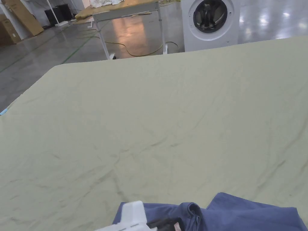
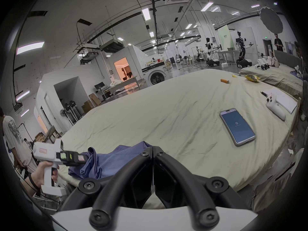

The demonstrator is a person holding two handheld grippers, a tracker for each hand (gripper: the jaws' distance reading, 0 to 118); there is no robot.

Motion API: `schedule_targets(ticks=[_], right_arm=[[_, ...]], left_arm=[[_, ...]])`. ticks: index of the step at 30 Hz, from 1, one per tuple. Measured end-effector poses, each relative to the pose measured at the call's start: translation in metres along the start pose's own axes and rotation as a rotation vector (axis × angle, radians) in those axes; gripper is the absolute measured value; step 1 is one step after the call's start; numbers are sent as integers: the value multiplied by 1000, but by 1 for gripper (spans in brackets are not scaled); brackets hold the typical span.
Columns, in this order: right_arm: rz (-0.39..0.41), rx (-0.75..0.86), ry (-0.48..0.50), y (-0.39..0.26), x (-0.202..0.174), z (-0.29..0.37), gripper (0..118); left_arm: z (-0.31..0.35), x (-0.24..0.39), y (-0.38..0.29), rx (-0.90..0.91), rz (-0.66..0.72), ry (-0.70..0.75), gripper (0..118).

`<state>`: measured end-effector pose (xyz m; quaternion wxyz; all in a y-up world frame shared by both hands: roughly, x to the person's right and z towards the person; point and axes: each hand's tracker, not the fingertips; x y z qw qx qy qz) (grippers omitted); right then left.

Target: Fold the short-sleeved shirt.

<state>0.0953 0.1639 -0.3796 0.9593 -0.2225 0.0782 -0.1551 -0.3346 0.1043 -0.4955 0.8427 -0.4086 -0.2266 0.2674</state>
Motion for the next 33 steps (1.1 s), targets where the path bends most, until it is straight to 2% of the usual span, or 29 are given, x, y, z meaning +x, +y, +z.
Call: schedule_targets(ticks=[3,6,10,12,13,14,15,16,20,24,27,28,29,30,31,33], right_arm=[[15,-4,4,0,-5,1,0],[36,-4,-5,0,-7,5,0],[8,-14,-11,-4,2,6,0],[-1,-13,-19,-4,4,6,0],[-5,-10,-20,-4,5,6,0],[-9,-9,-18,-4,6,6,0],[-13,-7,-16,-3,5,6,0],[-14,-7,-14,-3,5,5,0],[-10,-15,-11,-5,5,0,0],[-16,-19,7,-6,3,-4,0],[-27,-24,13,-8,1,-9,0],[-30,-27,14,-8,0,-11,0],[-31,-29,20,-7,-1,-11,0],[-27,-30,26,-7,-2,-11,0],[-18,-30,30,-6,-3,-10,0],[-1,-27,39,-5,-4,-9,0]], left_arm=[[-29,10,-14,-97,-37,45,4],[-34,17,-12,-64,-58,57,4],[-13,15,-1,-38,-90,62,8],[8,8,5,12,-120,79,25],[23,2,11,31,-124,80,48],[35,-5,14,68,-117,96,65],[49,-15,18,106,-90,112,76],[63,-28,22,136,-40,130,80],[107,-90,32,252,245,149,80],[114,-138,20,317,531,24,81],[86,-148,0,301,677,-106,79],[77,-148,-3,278,693,-128,71],[68,-142,-6,286,693,-140,58],[64,-138,-4,276,682,-99,42],[61,-136,-1,245,665,-53,21],[60,-131,1,238,609,-53,16]])
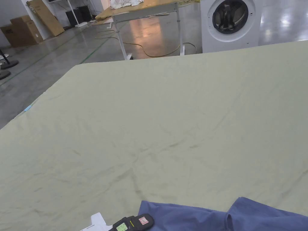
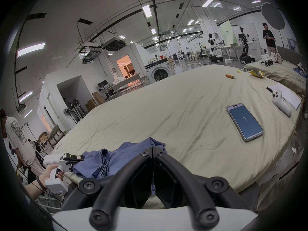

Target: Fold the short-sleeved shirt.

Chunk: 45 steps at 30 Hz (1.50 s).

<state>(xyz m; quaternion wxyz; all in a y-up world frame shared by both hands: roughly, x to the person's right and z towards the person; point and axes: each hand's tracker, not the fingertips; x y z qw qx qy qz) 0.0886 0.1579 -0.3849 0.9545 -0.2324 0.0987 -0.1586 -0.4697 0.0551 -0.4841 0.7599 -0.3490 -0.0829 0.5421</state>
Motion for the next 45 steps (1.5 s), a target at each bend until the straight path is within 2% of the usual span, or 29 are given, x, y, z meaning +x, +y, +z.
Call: schedule_targets(ticks=[3,9,12,14,16,20,24,28,29,31,33,34,36,37,39,40,41,45], right_arm=[[2,-2,-11,0,1,1,0],[-31,-4,-16,-3,7,1,0],[-24,-11,-18,-2,8,-1,0],[-17,-14,-18,0,8,-4,0],[-10,-10,-16,2,7,-6,0],[-8,16,0,9,3,-8,0],[46,31,-20,10,-3,0,0],[101,4,-48,10,-9,12,0],[96,0,-49,7,-7,14,0],[45,-10,-43,2,1,18,0],[-6,-10,-56,-3,9,19,0],[-20,-9,-59,-4,13,20,0],[-31,-4,-68,-5,17,21,0],[-36,1,-69,-5,18,22,0],[-50,7,-68,-2,17,23,0],[-52,8,-69,-1,16,22,0],[-53,10,-71,-1,16,22,0],[-46,7,-63,-3,13,21,0]], left_arm=[[14,5,6,15,7,-47,10],[61,24,28,135,-67,-62,9],[93,46,38,199,-164,14,9],[98,66,31,231,-257,132,9],[89,89,11,201,-353,121,9],[40,130,-39,52,-427,-37,9],[-24,156,-89,-43,-566,-16,10],[-71,163,-118,-177,-550,-4,10],[-78,165,-123,-184,-553,6,11],[-87,171,-128,-202,-564,26,27],[-83,173,-123,-198,-581,-9,62],[-78,175,-120,-177,-575,-56,68],[-68,177,-111,-138,-538,-98,65],[-65,176,-107,-128,-526,-105,60],[-65,172,-101,-132,-524,-93,26],[-68,171,-103,-138,-528,-80,13],[-72,168,-105,-159,-535,-44,5],[-108,157,-131,-325,-561,-39,3]])
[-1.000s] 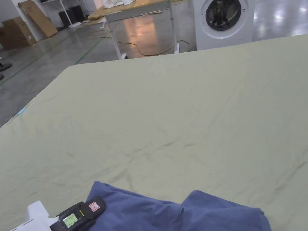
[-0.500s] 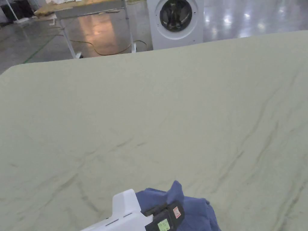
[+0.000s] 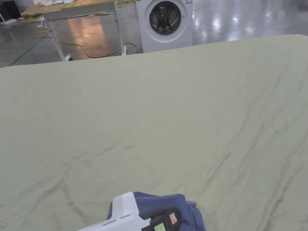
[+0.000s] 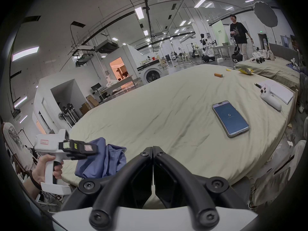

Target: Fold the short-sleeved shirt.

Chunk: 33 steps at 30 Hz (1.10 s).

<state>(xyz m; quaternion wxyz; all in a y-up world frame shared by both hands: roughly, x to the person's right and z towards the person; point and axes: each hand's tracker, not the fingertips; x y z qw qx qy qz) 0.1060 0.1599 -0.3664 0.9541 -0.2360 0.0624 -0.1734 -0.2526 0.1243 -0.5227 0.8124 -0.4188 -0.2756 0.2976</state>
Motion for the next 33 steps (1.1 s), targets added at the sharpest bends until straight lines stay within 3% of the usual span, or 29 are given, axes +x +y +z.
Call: schedule_targets(ticks=[3,6,9,12,15,17,18,19,21,24,26,30,33], right_arm=[[32,-29,3,-2,-9,-3,0],[62,-65,32,-4,-17,-7,0],[73,-126,117,-6,-32,-20,0],[150,-165,215,-5,-59,-40,0],[130,-227,333,2,-80,-71,0],[153,-272,368,7,-90,-93,0],[194,-292,370,9,-97,-106,0],[233,-310,363,9,-102,-118,0],[332,-376,330,6,-108,-145,0],[393,-561,283,-5,-111,-182,0],[428,-579,260,-16,-105,-193,0],[404,-581,229,-15,-110,-195,0],[455,-564,213,-21,-115,-193,0]], left_arm=[[-35,0,-12,-80,-47,88,3],[-41,-4,-13,-66,-20,82,2],[-29,-6,-3,-55,8,52,2],[3,-9,9,9,17,54,3],[51,-18,25,107,29,66,6],[84,-28,33,176,54,80,27],[102,-34,37,211,63,93,46],[116,-41,39,228,59,113,73],[133,-63,45,221,30,168,94],[145,-94,47,168,52,309,94],[151,-105,42,160,59,222,94],[144,-116,35,68,95,-78,95],[116,-117,35,-8,62,-41,95]])
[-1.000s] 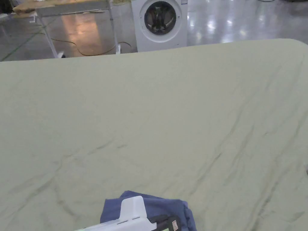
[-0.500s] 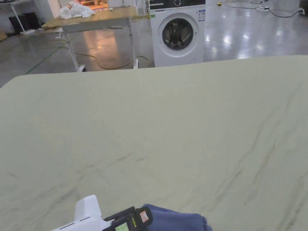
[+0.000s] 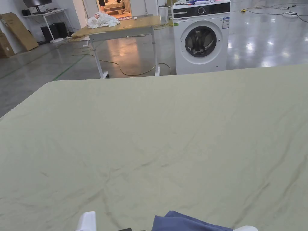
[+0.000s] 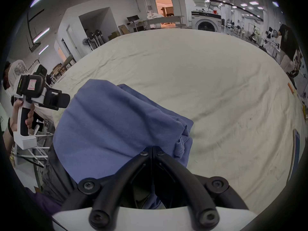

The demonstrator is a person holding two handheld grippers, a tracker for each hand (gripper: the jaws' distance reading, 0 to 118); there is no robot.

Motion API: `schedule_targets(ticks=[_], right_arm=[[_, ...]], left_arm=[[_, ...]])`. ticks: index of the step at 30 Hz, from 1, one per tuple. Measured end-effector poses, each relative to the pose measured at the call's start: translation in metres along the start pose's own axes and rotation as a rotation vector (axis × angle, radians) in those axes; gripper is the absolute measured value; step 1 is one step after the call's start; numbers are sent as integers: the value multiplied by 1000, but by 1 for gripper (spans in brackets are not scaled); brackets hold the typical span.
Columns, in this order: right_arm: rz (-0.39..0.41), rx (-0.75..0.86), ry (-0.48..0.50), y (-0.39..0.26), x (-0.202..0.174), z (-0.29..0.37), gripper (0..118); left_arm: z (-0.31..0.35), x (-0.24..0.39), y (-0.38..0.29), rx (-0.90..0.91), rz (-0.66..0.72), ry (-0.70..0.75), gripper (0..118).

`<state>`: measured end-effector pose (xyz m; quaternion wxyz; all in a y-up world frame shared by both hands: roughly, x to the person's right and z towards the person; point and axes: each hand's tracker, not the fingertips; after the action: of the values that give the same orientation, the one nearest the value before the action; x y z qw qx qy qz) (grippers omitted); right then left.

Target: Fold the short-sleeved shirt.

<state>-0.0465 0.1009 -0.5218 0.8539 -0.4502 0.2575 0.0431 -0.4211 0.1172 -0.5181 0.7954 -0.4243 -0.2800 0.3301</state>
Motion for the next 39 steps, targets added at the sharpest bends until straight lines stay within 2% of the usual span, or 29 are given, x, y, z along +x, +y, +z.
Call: schedule_targets(ticks=[2,5,6,8,11,13,15,17,19,22,27,29,32,34,35,36,37,39], right_arm=[[6,14,-7,-3,-1,2,0],[-25,13,7,-3,4,2,0],[-36,10,16,-2,6,2,0],[-53,11,27,-3,10,2,0],[-96,25,45,-7,14,2,0],[-167,39,80,-9,18,5,0],[-234,56,141,-9,24,13,0],[-263,110,200,-9,26,29,0],[-246,158,181,-11,25,50,0],[-242,195,177,-18,31,71,0],[-355,215,230,-27,45,72,0],[-380,218,230,-27,47,68,0],[-388,215,241,-23,44,62,0],[-374,213,255,-18,40,63,0],[-361,211,263,-14,38,64,0],[-345,211,268,-10,35,65,0],[-317,221,262,-7,33,68,0],[-257,254,220,0,30,78,0]], left_arm=[[-22,1,-1,-36,-41,55,95],[-51,-9,1,-86,50,34,90],[-57,-13,1,-90,85,-6,84],[-64,-16,1,-45,153,-48,54],[-67,-18,0,-33,226,11,41],[-61,-15,-4,-13,175,7,36],[-50,-13,-5,20,206,-12,34],[-29,-14,-1,51,302,-38,34],[12,-17,10,147,251,-30,33],[86,-35,37,238,189,129,34],[197,-83,73,411,190,428,34],[223,-102,84,442,244,504,34],[233,-112,94,413,312,524,34],[227,-109,104,366,268,582,37],[222,-107,110,349,260,625,41],[217,-104,115,358,263,705,51],[214,-100,121,355,240,769,68],[213,-86,132,376,125,958,83]])
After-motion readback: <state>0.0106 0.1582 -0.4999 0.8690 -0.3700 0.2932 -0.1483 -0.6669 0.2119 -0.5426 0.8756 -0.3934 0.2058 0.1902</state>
